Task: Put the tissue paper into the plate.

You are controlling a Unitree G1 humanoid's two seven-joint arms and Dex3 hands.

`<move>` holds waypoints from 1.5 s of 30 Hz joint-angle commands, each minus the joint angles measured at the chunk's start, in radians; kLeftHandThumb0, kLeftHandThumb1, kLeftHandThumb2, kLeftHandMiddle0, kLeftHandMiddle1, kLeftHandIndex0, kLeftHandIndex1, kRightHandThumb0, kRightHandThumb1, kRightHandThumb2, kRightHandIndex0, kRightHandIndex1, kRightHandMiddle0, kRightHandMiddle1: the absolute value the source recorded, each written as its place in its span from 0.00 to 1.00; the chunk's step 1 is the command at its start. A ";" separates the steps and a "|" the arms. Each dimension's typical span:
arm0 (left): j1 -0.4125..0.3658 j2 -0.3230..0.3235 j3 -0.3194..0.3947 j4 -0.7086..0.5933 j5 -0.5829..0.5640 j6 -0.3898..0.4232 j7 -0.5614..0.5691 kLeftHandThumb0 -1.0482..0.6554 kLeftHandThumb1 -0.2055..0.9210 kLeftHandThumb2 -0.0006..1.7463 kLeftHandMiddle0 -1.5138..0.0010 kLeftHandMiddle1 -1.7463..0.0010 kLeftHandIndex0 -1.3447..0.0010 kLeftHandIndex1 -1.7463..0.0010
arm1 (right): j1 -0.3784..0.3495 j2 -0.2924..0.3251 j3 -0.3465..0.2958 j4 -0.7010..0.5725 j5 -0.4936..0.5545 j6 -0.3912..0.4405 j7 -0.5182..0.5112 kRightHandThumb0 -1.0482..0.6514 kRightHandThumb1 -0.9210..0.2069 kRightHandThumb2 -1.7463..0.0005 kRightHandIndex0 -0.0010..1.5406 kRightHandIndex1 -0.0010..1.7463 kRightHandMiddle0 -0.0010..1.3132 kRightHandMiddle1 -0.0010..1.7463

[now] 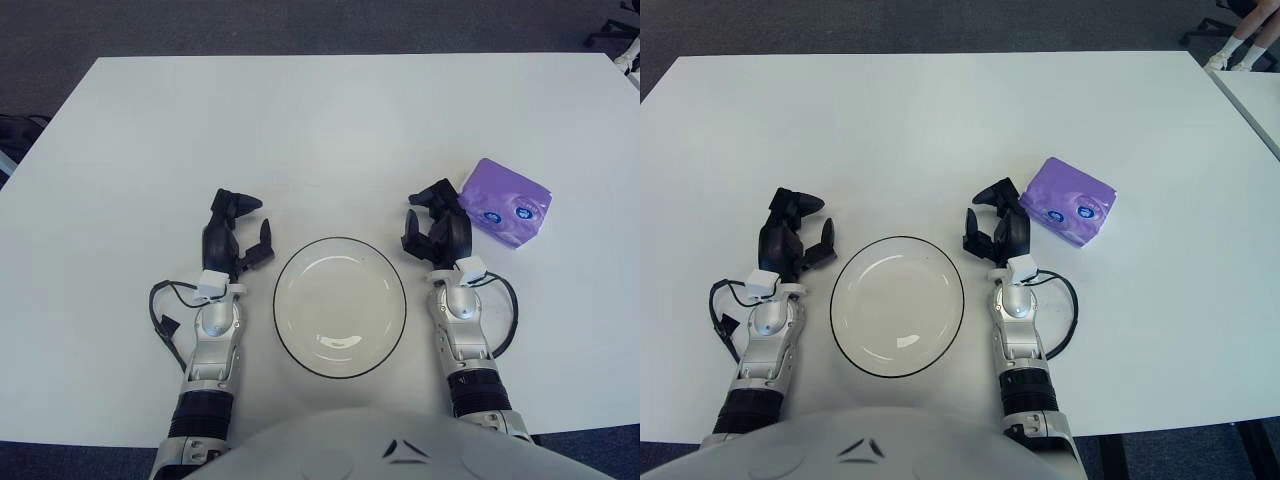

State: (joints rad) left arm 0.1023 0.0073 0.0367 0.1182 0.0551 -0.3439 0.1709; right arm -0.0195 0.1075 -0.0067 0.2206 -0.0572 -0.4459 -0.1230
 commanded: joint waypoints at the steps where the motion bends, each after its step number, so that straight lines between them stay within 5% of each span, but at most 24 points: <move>1: 0.142 -0.003 -0.004 0.119 0.028 0.035 0.003 0.61 0.61 0.61 0.61 0.13 0.77 0.00 | 0.118 -0.007 -0.018 0.124 0.006 0.047 -0.008 0.38 0.31 0.42 0.43 0.88 0.32 1.00; 17: 0.130 -0.010 -0.002 0.127 0.029 0.048 0.015 0.61 0.58 0.63 0.60 0.12 0.76 0.00 | 0.114 -0.026 -0.009 0.068 -0.005 0.057 0.003 0.38 0.31 0.43 0.42 0.87 0.32 1.00; 22: 0.128 -0.011 -0.002 0.132 0.027 0.042 0.014 0.61 0.59 0.63 0.60 0.12 0.76 0.00 | 0.103 -0.068 -0.011 -0.042 -0.009 0.086 0.038 0.38 0.31 0.43 0.41 0.89 0.32 1.00; 32: 0.122 -0.013 0.001 0.140 0.023 0.039 0.012 0.61 0.57 0.64 0.60 0.12 0.75 0.00 | 0.083 -0.171 -0.003 -0.170 -0.008 -0.018 0.132 0.38 0.30 0.43 0.43 0.89 0.31 1.00; 45: 0.111 -0.010 0.004 0.159 0.013 0.024 0.000 0.61 0.55 0.66 0.59 0.11 0.75 0.00 | -0.001 -0.283 -0.043 -0.133 -0.011 -0.298 0.172 0.38 0.32 0.42 0.49 0.89 0.32 1.00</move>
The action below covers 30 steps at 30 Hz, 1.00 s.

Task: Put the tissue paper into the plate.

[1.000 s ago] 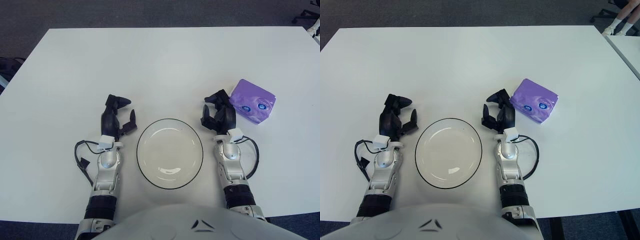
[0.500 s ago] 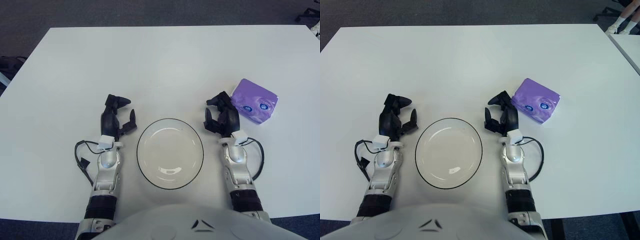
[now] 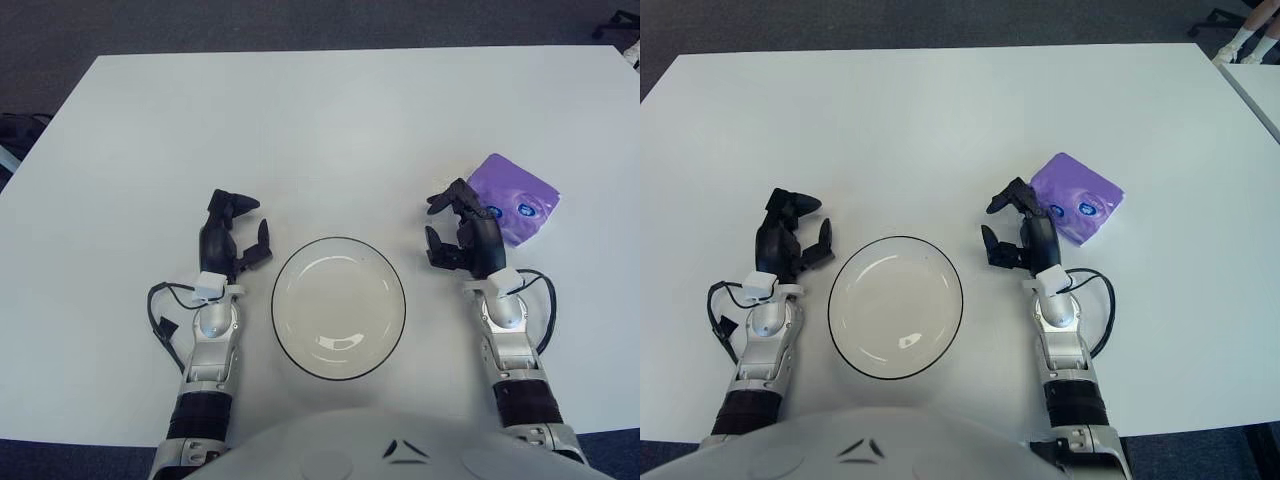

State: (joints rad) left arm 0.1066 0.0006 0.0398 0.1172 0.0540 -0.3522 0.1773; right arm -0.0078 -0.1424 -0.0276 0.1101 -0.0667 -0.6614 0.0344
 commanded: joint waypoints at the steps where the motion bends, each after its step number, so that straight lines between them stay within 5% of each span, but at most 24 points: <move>1: 0.106 -0.002 0.001 0.160 0.013 0.031 -0.008 0.61 0.55 0.66 0.59 0.11 0.75 0.00 | -0.015 -0.039 -0.025 -0.028 0.007 -0.096 0.019 0.38 0.29 0.44 0.46 0.86 0.30 1.00; 5: 0.105 0.000 0.000 0.163 0.009 0.026 -0.011 0.61 0.55 0.66 0.59 0.11 0.75 0.00 | -0.021 -0.047 -0.029 -0.022 0.032 -0.136 0.031 0.39 0.20 0.51 0.37 0.75 0.25 1.00; 13: 0.102 -0.003 -0.001 0.168 0.008 0.021 -0.009 0.61 0.56 0.66 0.59 0.11 0.75 0.00 | -0.091 -0.082 -0.098 0.034 0.026 -0.244 0.005 0.41 0.03 0.67 0.24 0.67 0.16 1.00; 18: 0.103 -0.007 -0.002 0.162 0.017 0.029 0.004 0.61 0.56 0.66 0.60 0.10 0.76 0.00 | -0.228 -0.132 -0.142 0.171 0.025 -0.271 0.001 0.21 0.15 0.51 0.07 0.64 0.04 0.85; 22: 0.103 -0.011 -0.003 0.159 0.022 0.033 0.013 0.61 0.56 0.65 0.60 0.11 0.75 0.00 | -0.334 -0.187 -0.206 0.325 -0.039 -0.369 -0.058 0.16 0.18 0.51 0.02 0.56 0.01 0.79; 28: 0.105 -0.009 -0.002 0.161 0.022 0.029 0.010 0.61 0.56 0.65 0.60 0.11 0.75 0.00 | -0.348 -0.277 -0.279 0.386 -0.002 -0.427 -0.066 0.12 0.14 0.57 0.00 0.37 0.00 0.63; 30: 0.106 -0.011 -0.003 0.161 0.025 0.026 0.015 0.61 0.56 0.65 0.60 0.11 0.74 0.00 | -0.358 -0.246 -0.289 0.404 -0.020 -0.447 -0.101 0.11 0.10 0.60 0.00 0.31 0.00 0.58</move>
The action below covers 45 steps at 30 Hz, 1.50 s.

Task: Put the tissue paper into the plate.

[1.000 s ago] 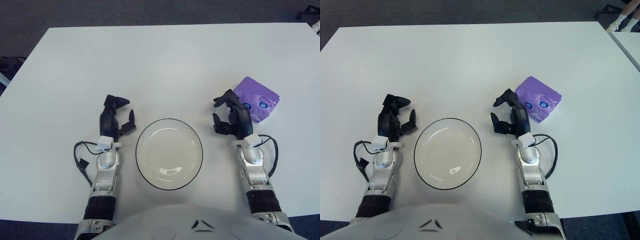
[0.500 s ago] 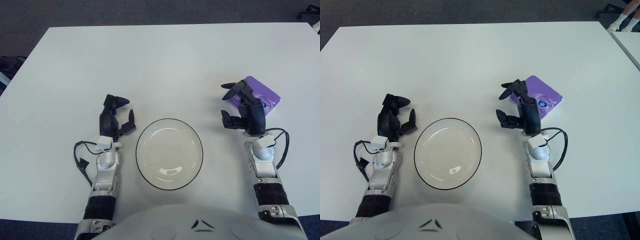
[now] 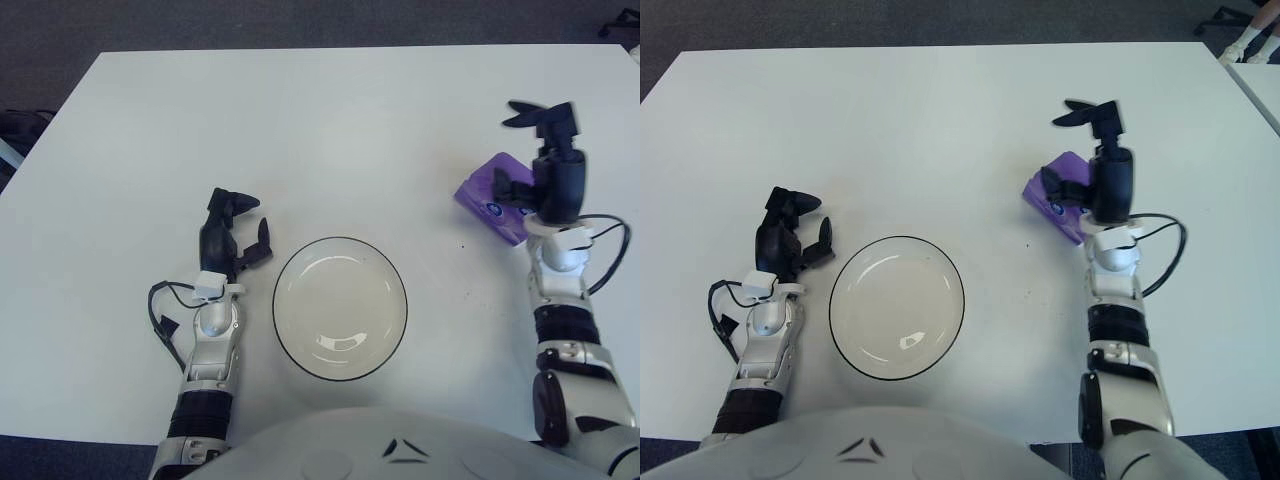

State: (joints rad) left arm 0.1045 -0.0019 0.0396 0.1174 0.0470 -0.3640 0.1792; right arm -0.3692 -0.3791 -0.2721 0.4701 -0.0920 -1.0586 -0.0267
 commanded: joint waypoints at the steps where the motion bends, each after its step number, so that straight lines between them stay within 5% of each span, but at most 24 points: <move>1: 0.108 -0.009 -0.003 0.162 0.035 0.037 0.016 0.61 0.56 0.66 0.60 0.11 0.74 0.00 | 0.015 -0.022 -0.067 0.078 0.029 -0.054 -0.044 0.11 0.09 0.61 0.00 0.30 0.00 0.57; 4: 0.109 -0.010 -0.005 0.162 0.040 0.036 0.022 0.61 0.55 0.66 0.60 0.10 0.74 0.00 | 0.037 -0.067 -0.120 0.157 0.046 -0.043 -0.064 0.09 0.05 0.64 0.00 0.21 0.00 0.49; 7: 0.109 -0.010 -0.006 0.161 0.040 0.039 0.026 0.61 0.55 0.67 0.60 0.10 0.74 0.00 | -0.004 -0.056 -0.137 0.131 -0.125 0.089 -0.210 0.08 0.02 0.66 0.00 0.15 0.00 0.42; 13: 0.114 -0.015 -0.008 0.152 0.035 0.043 0.028 0.61 0.54 0.67 0.59 0.10 0.74 0.00 | -0.083 -0.068 -0.105 0.184 -0.279 0.261 -0.415 0.06 0.00 0.62 0.00 0.08 0.00 0.34; 18: 0.117 -0.019 -0.010 0.150 0.035 0.042 0.033 0.61 0.54 0.66 0.59 0.12 0.73 0.00 | -0.002 -0.078 -0.046 0.127 -0.413 0.321 -0.517 0.03 0.00 0.60 0.00 0.01 0.00 0.18; 20: 0.118 -0.020 -0.011 0.151 0.034 0.039 0.032 0.61 0.55 0.66 0.59 0.12 0.73 0.00 | 0.039 -0.106 -0.023 0.047 -0.472 0.387 -0.500 0.02 0.00 0.61 0.00 0.01 0.00 0.11; 22: 0.119 -0.020 -0.012 0.152 0.033 0.033 0.031 0.61 0.55 0.66 0.59 0.13 0.72 0.00 | 0.132 -0.106 -0.022 -0.190 -0.512 0.481 -0.401 0.01 0.00 0.65 0.00 0.00 0.00 0.05; 26: 0.121 -0.019 -0.012 0.156 0.032 0.023 0.029 0.61 0.55 0.65 0.59 0.13 0.72 0.00 | 0.257 -0.168 -0.029 -0.419 -0.443 0.556 -0.173 0.00 0.03 0.75 0.00 0.00 0.00 0.01; 34: 0.125 -0.018 -0.015 0.152 0.049 0.025 0.043 0.61 0.54 0.66 0.59 0.13 0.72 0.00 | 0.287 -0.228 -0.001 -0.478 -0.421 0.677 0.031 0.00 0.05 0.81 0.00 0.00 0.00 0.00; 45: 0.125 -0.020 -0.016 0.150 0.045 0.037 0.039 0.61 0.57 0.64 0.59 0.14 0.73 0.00 | 0.353 -0.287 -0.015 -0.561 -0.412 0.710 0.112 0.00 0.00 0.82 0.00 0.00 0.00 0.00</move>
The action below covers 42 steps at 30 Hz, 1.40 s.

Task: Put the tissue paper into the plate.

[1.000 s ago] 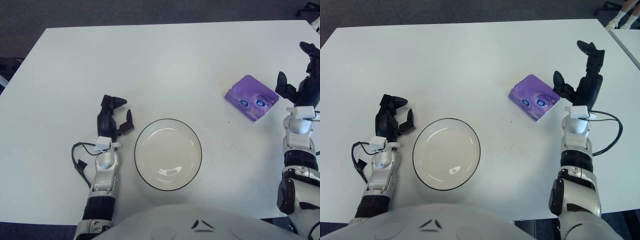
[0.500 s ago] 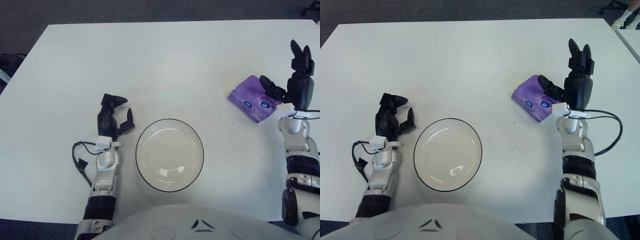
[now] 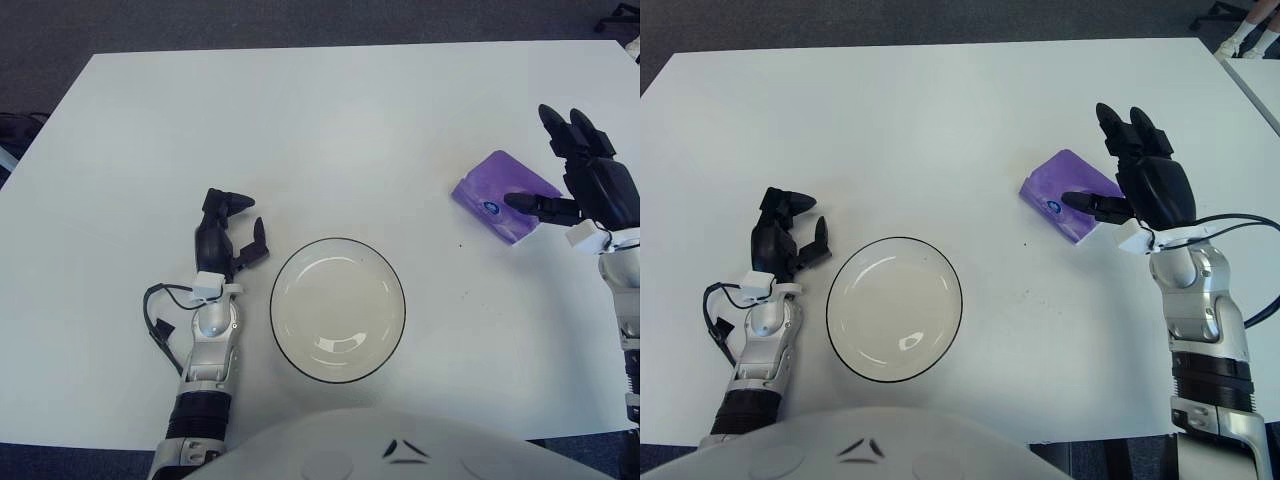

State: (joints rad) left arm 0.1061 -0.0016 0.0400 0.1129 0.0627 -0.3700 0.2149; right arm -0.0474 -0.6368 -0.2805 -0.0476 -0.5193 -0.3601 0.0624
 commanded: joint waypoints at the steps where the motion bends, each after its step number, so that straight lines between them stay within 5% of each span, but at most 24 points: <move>1: 0.122 -0.021 -0.016 0.155 0.029 0.043 0.003 0.61 0.57 0.64 0.59 0.14 0.73 0.00 | 0.034 -0.033 -0.008 -0.051 0.009 0.019 0.027 0.00 0.00 0.82 0.00 0.00 0.00 0.00; 29: 0.107 -0.027 -0.016 0.180 0.022 0.018 0.002 0.61 0.54 0.66 0.58 0.14 0.71 0.00 | 0.057 -0.073 -0.023 -0.108 0.013 0.075 0.074 0.00 0.00 0.85 0.00 0.00 0.00 0.00; 32: 0.108 -0.030 -0.017 0.181 0.020 0.016 0.002 0.61 0.54 0.66 0.58 0.14 0.71 0.00 | 0.186 -0.086 -0.137 -0.307 0.200 0.168 0.252 0.00 0.00 0.85 0.00 0.00 0.00 0.00; 36: 0.109 -0.033 -0.016 0.182 0.018 0.014 0.003 0.61 0.54 0.65 0.58 0.15 0.71 0.00 | -0.064 -0.089 0.062 -0.193 0.159 0.286 0.345 0.00 0.02 0.85 0.00 0.00 0.00 0.00; 42: 0.114 -0.036 -0.015 0.178 0.014 0.013 0.004 0.61 0.54 0.65 0.58 0.16 0.70 0.00 | -0.094 -0.081 0.104 -0.164 0.188 0.250 0.374 0.00 0.07 0.87 0.00 0.00 0.00 0.00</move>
State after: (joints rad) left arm 0.0988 -0.0047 0.0425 0.1261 0.0574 -0.3829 0.2148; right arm -0.1039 -0.7009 -0.2173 -0.2277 -0.3658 -0.1007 0.4011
